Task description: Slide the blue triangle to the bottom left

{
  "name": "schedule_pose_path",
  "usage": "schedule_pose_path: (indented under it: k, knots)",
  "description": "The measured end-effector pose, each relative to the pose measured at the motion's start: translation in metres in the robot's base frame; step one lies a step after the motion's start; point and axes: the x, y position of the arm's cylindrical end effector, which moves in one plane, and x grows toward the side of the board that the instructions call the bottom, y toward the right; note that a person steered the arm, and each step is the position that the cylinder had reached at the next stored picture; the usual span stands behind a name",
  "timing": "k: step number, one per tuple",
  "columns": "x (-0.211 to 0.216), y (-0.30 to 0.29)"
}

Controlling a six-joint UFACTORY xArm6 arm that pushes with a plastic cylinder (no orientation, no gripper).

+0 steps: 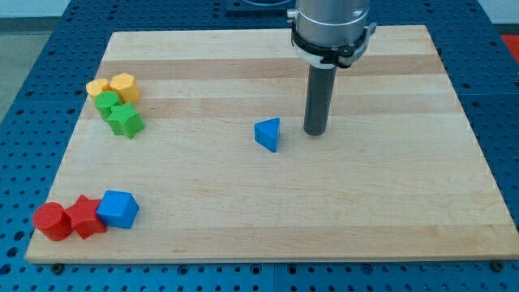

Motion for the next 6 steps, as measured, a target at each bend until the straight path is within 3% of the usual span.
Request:
schedule_pose_path:
  k: [6]
  knots:
    - [0.017,-0.131]
